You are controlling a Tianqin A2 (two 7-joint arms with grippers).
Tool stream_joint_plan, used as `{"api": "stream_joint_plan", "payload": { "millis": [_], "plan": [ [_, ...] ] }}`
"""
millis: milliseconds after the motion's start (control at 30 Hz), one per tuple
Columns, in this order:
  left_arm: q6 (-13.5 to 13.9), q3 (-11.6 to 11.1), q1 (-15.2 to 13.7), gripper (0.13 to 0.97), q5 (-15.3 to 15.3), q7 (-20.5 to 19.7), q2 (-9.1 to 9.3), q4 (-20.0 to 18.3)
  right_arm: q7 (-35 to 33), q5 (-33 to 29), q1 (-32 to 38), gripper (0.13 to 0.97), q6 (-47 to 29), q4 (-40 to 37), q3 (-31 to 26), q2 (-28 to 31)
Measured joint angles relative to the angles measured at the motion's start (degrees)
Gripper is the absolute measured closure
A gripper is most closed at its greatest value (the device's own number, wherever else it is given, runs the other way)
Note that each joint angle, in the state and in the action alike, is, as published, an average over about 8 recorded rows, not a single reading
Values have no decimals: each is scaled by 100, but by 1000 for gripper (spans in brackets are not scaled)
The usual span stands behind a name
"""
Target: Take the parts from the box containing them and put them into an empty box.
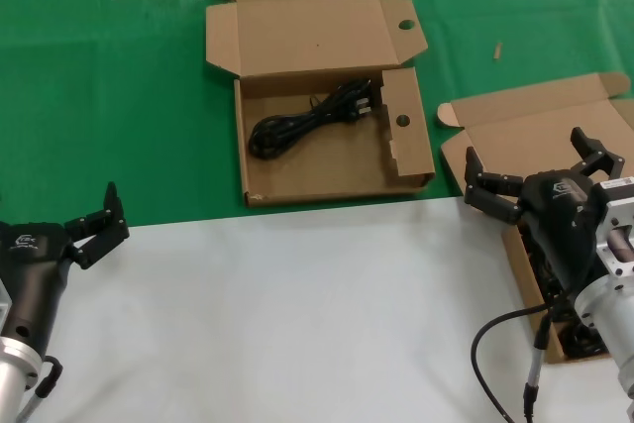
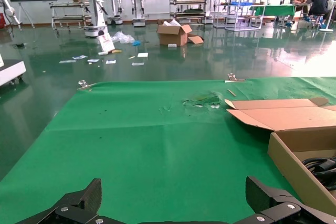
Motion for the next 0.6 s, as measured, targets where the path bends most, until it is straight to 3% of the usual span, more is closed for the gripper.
{"api": "stream_joint_plan", "payload": {
  "millis": [600],
  "plan": [
    [0, 0, 0, 132, 0, 0, 0, 0, 0, 0, 0, 129, 0, 0, 0, 0]
  ]
}}
